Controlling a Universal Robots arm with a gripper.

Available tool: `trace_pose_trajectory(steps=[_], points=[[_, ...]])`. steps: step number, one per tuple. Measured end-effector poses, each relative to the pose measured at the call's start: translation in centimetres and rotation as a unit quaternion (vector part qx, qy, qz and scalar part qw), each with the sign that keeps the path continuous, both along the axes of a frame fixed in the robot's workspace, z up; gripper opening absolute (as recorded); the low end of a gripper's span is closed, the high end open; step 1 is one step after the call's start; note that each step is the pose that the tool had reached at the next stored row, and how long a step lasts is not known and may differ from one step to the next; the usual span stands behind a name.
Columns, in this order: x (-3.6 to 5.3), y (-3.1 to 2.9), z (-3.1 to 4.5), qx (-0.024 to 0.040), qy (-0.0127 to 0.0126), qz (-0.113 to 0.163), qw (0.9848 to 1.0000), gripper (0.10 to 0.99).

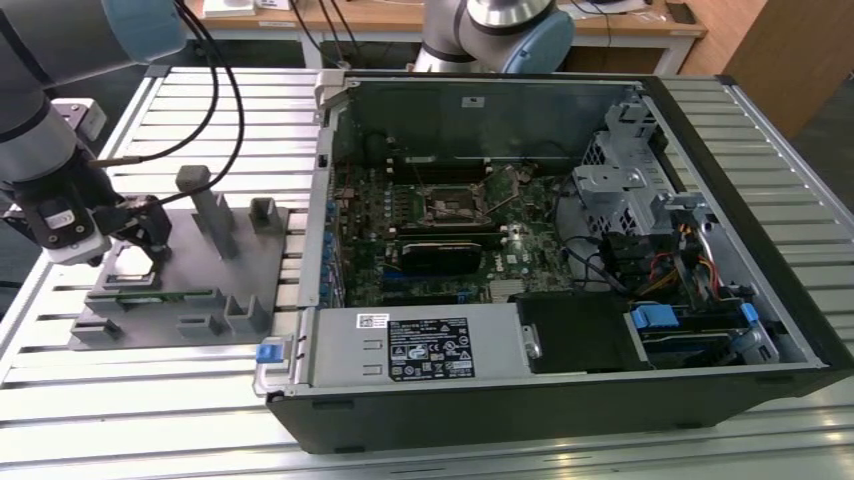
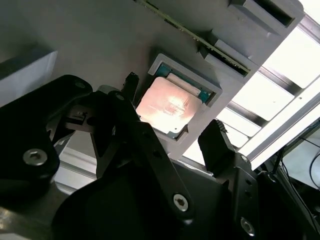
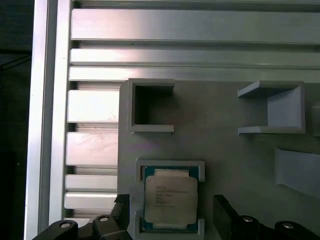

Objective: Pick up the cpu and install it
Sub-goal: 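Pick up the cpu and move it towards the insertion slot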

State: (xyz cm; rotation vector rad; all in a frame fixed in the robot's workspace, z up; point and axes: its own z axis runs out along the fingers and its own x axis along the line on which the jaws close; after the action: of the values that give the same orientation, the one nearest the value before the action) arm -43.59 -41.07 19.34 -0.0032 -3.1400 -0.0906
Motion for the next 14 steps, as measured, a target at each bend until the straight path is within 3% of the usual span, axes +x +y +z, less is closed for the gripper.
trace_pose_trajectory(steps=[5,6,14], points=[[0.02,0.21,-0.25,-0.0010,0.0000,-0.003,1.0000,0.749],[0.02,0.21,-0.29,-0.0013,0.0000,-0.004,1.0000,0.678],[0.02,0.26,-0.60,-0.0020,0.0000,-0.009,1.0000,0.678]])
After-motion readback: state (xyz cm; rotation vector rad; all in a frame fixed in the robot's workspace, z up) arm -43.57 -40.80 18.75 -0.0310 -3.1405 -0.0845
